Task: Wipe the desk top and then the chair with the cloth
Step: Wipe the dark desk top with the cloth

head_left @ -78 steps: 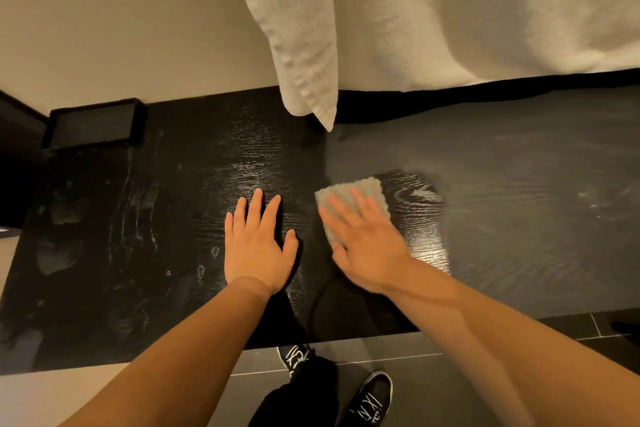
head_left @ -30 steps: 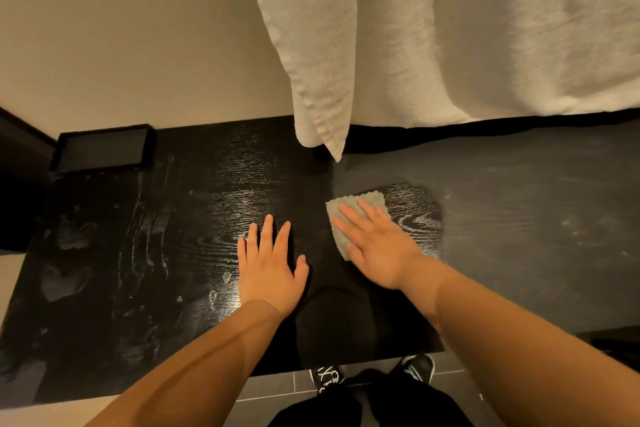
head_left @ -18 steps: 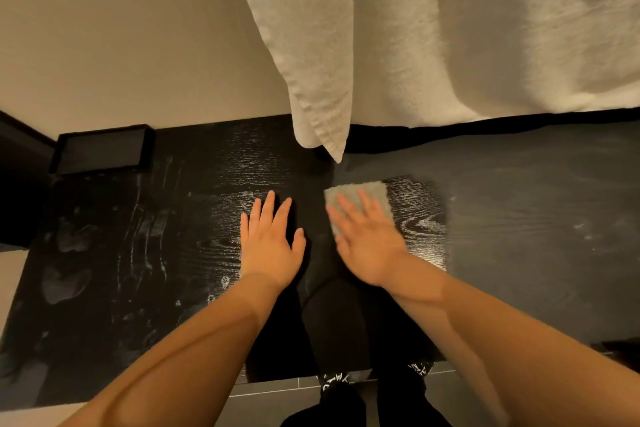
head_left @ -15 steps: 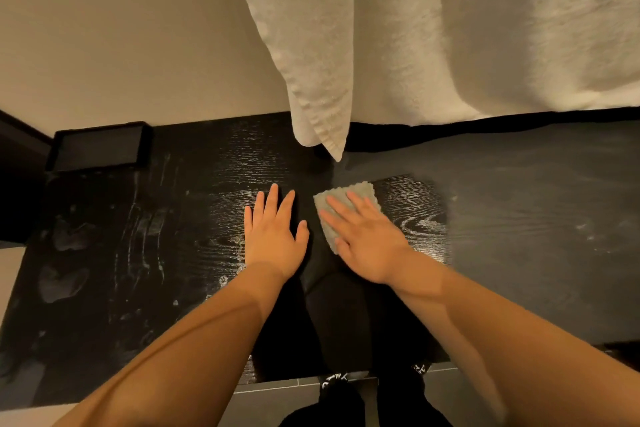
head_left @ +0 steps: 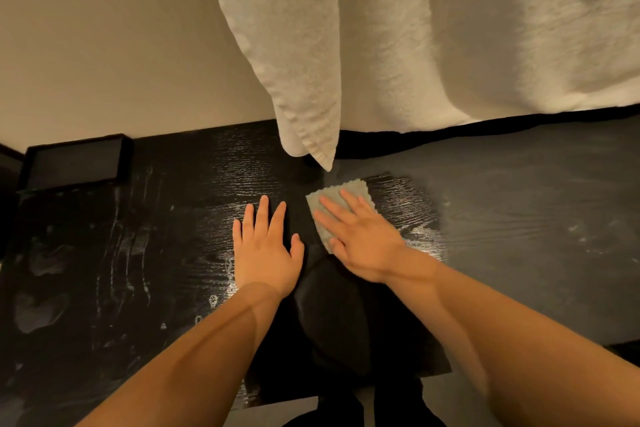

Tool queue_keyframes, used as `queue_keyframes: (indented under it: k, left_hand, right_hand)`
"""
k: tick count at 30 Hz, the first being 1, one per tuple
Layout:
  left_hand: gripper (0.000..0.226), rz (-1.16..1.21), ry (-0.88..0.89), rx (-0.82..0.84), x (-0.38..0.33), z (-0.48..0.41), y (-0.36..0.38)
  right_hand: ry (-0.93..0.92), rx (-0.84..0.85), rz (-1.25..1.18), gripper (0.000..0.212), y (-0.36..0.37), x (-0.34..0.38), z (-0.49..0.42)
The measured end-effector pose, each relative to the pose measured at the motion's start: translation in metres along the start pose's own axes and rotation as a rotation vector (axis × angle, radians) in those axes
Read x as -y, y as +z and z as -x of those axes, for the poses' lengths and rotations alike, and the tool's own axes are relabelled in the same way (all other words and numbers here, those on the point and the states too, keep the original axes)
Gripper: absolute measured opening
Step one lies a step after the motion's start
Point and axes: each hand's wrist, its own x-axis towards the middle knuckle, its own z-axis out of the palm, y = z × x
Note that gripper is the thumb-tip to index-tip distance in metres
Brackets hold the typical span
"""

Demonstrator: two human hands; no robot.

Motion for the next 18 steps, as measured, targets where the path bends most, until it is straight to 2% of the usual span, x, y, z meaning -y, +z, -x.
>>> queue_keyframes:
  k: [2,5,7,9,10,13,15,17,18]
  left_hand:
    - [0.07,0.01,-0.002,0.01,-0.001,0.0,-0.001]
    - [0.069,0.024,-0.003,0.002,-0.001,0.001,-0.002]
    - [0.069,0.032,-0.005,0.005,-0.001,0.001,-0.003]
    - [0.07,0.034,-0.007,0.007,-0.002,0.001,-0.003]
    - [0.07,0.033,-0.01,0.007,-0.002,0.001,-0.003]
    - [0.071,0.03,-0.006,0.007,-0.002,0.0,-0.003]
    - [0.071,0.023,-0.007,0.007,-0.002,0.0,-0.004]
    - [0.071,0.015,-0.011,0.015,-0.002,0.001,-0.004]
    - [0.07,0.014,-0.013,0.016,-0.001,0.001,-0.003]
  right_hand:
    - [0.086,-0.044,0.001,0.065,0.0,-0.022,0.004]
    - [0.387,-0.164,-0.003,0.064,-0.009,-0.048,0.015]
    - [0.594,-0.193,-0.043,0.062,-0.015,-0.049,0.013]
    - [0.693,-0.201,-0.095,0.064,-0.018,-0.035,0.002]
    - [0.658,-0.182,-0.108,0.066,-0.017,-0.025,-0.005]
    - [0.268,-0.083,-0.039,0.068,-0.007,0.001,-0.018]
    - [0.087,-0.049,-0.028,0.065,-0.005,0.002,-0.018]
    - [0.073,-0.078,-0.028,0.064,-0.007,-0.014,-0.015]
    - [0.143,-0.107,-0.019,0.065,-0.007,-0.023,-0.013]
